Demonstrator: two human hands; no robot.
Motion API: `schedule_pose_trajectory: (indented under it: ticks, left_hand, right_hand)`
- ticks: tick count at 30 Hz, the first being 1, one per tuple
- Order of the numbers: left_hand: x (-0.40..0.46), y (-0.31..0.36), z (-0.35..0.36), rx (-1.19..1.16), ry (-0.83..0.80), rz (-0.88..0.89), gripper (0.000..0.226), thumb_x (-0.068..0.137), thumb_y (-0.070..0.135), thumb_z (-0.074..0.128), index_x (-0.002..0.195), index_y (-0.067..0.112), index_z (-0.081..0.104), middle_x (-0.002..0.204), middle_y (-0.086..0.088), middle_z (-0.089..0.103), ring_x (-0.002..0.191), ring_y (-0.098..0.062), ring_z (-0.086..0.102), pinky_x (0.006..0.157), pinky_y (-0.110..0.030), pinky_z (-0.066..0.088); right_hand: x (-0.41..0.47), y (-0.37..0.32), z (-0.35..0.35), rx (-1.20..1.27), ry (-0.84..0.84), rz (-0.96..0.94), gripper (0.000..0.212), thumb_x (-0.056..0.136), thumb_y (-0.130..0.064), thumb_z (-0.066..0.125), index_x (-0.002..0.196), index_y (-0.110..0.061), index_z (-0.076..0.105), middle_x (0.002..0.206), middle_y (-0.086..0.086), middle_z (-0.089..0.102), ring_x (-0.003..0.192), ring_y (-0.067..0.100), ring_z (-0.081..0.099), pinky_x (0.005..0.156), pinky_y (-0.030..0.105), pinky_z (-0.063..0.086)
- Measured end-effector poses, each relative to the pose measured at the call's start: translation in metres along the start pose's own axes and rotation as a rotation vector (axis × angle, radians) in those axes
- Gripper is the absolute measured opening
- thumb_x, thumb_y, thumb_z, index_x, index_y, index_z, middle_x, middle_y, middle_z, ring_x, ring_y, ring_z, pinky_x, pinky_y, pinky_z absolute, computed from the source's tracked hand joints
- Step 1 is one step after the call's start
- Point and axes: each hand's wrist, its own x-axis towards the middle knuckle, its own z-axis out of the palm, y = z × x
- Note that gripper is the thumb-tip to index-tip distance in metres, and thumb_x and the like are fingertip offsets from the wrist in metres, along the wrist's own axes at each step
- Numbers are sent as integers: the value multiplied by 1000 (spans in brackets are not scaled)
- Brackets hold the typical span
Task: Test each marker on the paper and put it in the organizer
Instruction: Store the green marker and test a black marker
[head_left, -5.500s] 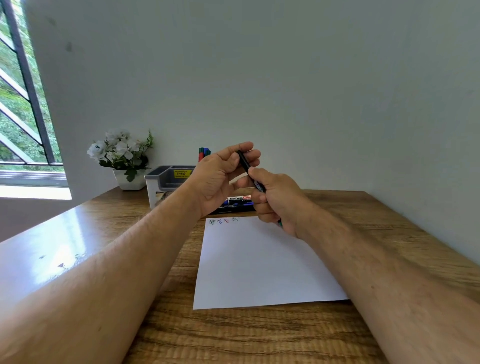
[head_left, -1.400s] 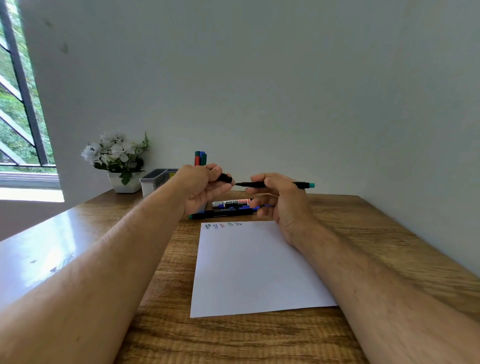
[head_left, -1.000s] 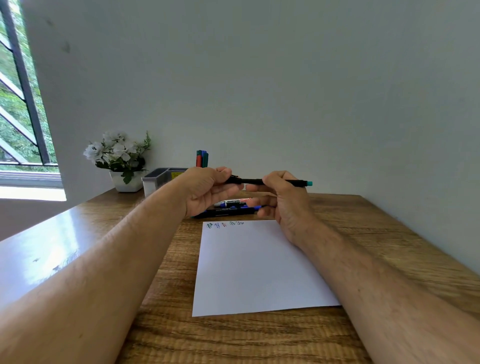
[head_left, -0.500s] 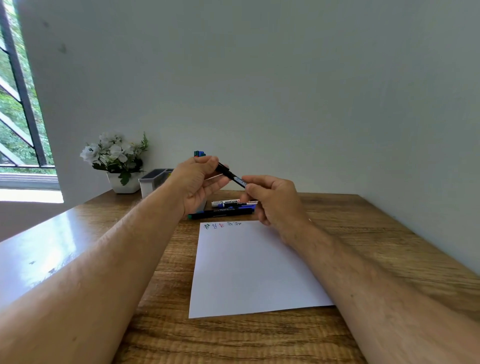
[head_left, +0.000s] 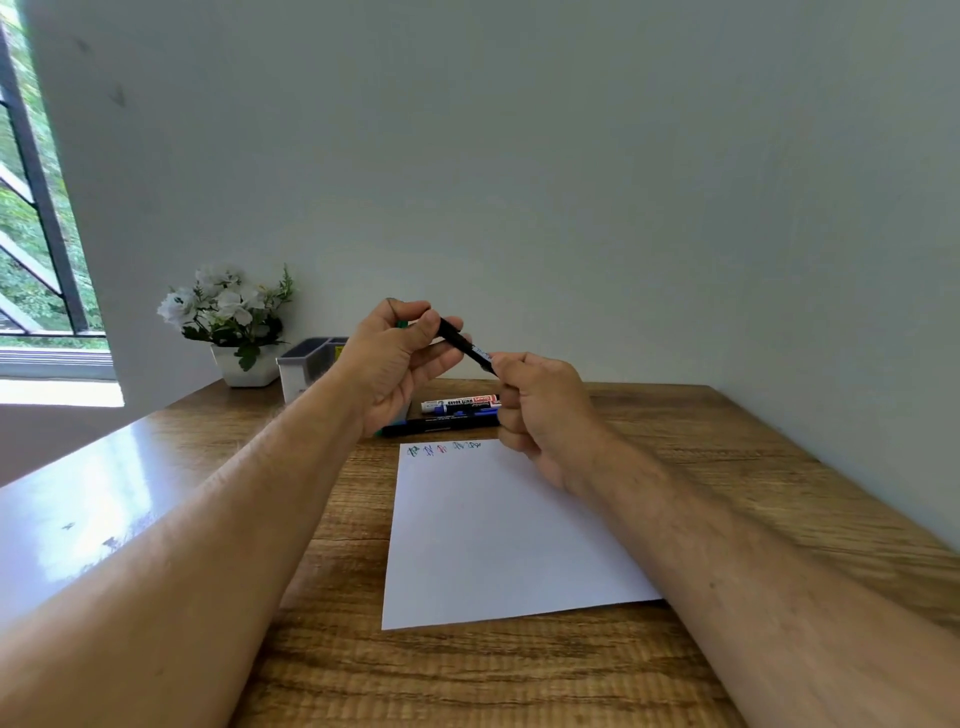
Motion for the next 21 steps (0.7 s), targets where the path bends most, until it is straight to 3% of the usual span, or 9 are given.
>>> schedule_pose_trajectory:
  ticks: [5,10,14,17,20,21]
  left_hand:
    - [-7,9,1,-51,6,27,16,97,2,54,108,11,48,104,-20,70,92,-31,73,63,-30,60]
    - [-10,15,2,130,79,150,45,91,-6,60,127,17,46,103,-21,71,92,-28,72,74,-33,59]
    - [-3,41,-22,182,241,289,45,86,-3,66,118,25,52,99,-18,72,87,-26,74,73,-37,60]
    - [6,65,-48,352,342,417,47,86,-2,67,117,29,52,96,-14,71,82,-20,75,69,-35,61]
    - [17,77,-60,548,436,527,50,87,0,66,115,38,52,91,-5,71,79,-13,73,69,-32,62]
    - [21,79,-62,590,463,552,51,86,0,66,113,41,52,90,-3,71,79,-12,72,70,-32,62]
  right_hand:
    - [-6,-6,17,47,9,27,13,101,-16,52,93,-12,61,45,-9,33,35,6,26,35,19,23]
    - [1,-9,48,-386,55,-89,22,103,-33,49,90,-22,62,60,-1,55,42,8,43,42,23,35]
    - [19,-16,79,-549,31,-213,22,101,-35,51,98,-22,69,78,-1,75,64,8,62,60,30,48]
    - [29,-5,97,-668,70,-276,20,102,-30,51,101,-24,70,98,-4,72,81,5,63,64,20,48]
    - [28,21,106,-743,99,-244,16,96,-17,59,108,-18,70,112,1,69,100,13,63,82,25,53]
    - [27,28,111,-769,85,-225,15,93,-14,61,105,-18,70,108,1,69,100,14,64,81,24,53]
